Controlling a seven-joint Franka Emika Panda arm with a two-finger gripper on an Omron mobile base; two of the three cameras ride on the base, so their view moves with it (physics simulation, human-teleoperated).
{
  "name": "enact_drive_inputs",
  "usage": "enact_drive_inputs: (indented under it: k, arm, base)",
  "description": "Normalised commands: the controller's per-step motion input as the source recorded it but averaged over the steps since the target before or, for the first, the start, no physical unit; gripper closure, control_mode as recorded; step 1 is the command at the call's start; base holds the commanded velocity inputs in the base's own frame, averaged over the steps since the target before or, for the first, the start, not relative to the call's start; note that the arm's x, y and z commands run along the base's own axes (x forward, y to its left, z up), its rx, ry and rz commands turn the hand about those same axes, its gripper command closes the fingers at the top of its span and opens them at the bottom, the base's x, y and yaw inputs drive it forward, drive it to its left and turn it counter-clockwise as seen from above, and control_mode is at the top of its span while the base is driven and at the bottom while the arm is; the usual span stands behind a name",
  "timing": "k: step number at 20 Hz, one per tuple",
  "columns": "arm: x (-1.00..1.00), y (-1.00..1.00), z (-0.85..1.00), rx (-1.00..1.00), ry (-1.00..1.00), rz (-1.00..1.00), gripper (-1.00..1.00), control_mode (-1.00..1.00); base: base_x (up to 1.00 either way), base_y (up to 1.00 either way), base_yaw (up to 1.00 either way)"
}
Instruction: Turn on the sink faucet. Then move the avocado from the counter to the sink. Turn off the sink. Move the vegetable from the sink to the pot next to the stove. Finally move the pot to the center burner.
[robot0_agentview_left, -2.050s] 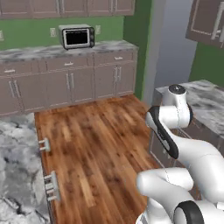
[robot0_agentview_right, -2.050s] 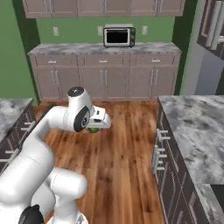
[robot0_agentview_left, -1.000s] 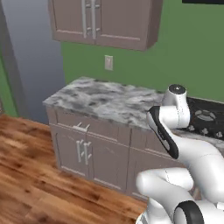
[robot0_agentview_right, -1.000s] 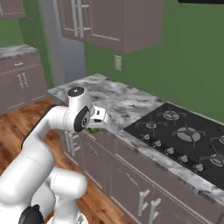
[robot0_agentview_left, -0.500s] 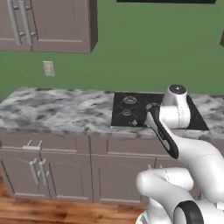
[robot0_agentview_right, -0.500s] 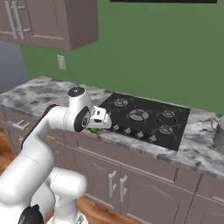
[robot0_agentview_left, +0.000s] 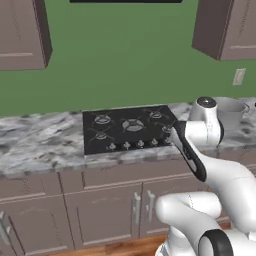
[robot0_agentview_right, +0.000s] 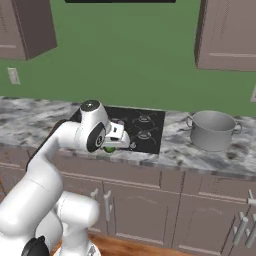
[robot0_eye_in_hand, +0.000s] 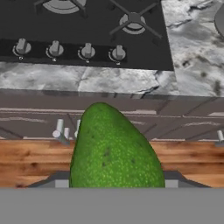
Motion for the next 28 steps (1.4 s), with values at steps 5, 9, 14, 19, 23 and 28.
enact_drive_inputs:
  k: [5, 9, 14, 19, 23, 28]
  arm:
    - [0.00, 0.00, 0.00, 0.00, 0.00, 0.00, 1.00, 1.00]
    - [0.00, 0.00, 0.00, 0.00, 0.00, 0.00, 1.00, 1.00]
    - [0.00, 0.00, 0.00, 0.00, 0.00, 0.00, 1.00, 1.00]
    - [0.00, 0.00, 0.00, 0.00, 0.00, 0.00, 1.00, 1.00]
    - [0.00, 0.00, 0.00, 0.00, 0.00, 0.00, 1.00, 1.00]
    - [0.00, 0.00, 0.00, 0.00, 0.00, 0.00, 1.00, 1.00]
  base:
    - [0.52, -0.12, -0.19]
    - [0.54, -0.25, -0.07]
    - [0.39, -0.41, -0.04]
    - [0.30, -0.31, -0.01]
    - [0.39, -0.27, 0.00]
    - [0.42, -0.36, 0.00]
